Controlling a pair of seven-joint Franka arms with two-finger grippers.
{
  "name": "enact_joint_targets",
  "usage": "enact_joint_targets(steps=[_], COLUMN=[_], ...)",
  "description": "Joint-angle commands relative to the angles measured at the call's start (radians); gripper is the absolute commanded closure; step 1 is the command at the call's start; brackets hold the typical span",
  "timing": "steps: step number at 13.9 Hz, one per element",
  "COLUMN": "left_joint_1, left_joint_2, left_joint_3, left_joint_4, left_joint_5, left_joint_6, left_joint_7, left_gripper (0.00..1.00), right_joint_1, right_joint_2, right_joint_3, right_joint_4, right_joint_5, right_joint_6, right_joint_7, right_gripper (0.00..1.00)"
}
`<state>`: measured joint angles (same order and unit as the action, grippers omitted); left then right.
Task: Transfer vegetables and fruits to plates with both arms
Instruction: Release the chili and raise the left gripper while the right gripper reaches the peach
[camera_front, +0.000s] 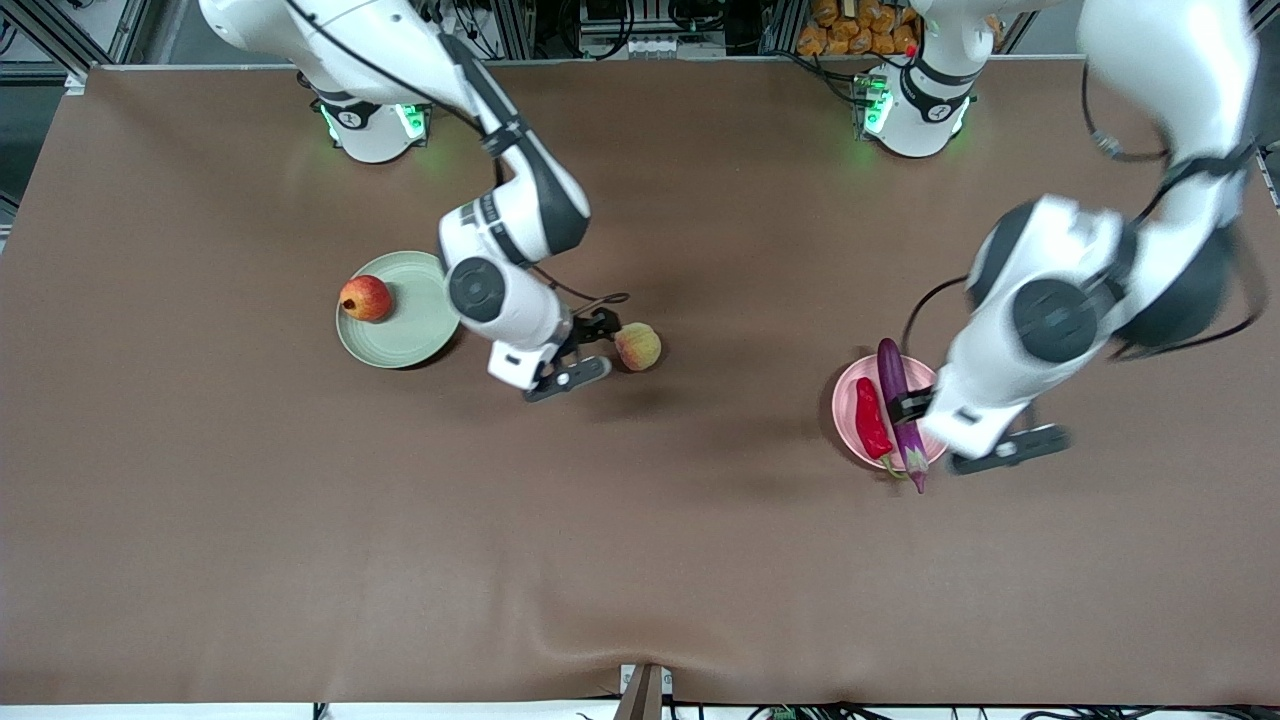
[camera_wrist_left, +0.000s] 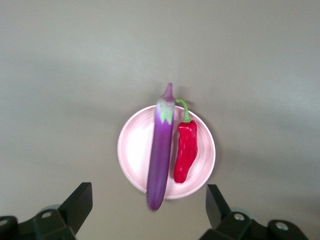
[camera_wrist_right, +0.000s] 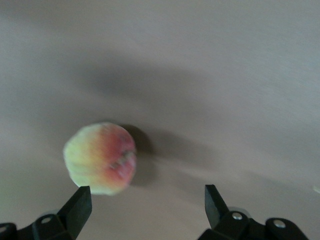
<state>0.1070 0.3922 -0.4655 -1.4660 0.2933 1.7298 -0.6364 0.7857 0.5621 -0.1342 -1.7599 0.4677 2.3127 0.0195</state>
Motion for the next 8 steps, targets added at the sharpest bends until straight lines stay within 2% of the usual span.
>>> enact_joint_targets(steps=[1, 4, 8], left_joint_1=[0.060, 0.108, 0.154], left_joint_2=[-0.077, -0.177, -0.285], left_joint_3=[-0.012, -0.009, -0.009], left_joint_4=[0.052, 0.050, 0.046], left_joint_5=[-0.086, -0.143, -0.197], left_joint_6=[-0.096, -0.133, -0.231], left_joint_7=[0.072, 0.222, 0.377], left_gripper=[0.00, 0.00, 0.00], right_joint_1=[0.047, 0.113, 0.138], right_joint_2=[0.054, 0.142, 0.176], right_joint_3=[-0.015, -0.019, -0.022], right_joint_4=[0.046, 0.156, 0.165], right_joint_5=[0.008, -0.007, -0.176], right_joint_6=[0.074, 0.088, 0.086], right_joint_7=[0.039, 0.196, 0.246], right_gripper=[0.00, 0.00, 0.00])
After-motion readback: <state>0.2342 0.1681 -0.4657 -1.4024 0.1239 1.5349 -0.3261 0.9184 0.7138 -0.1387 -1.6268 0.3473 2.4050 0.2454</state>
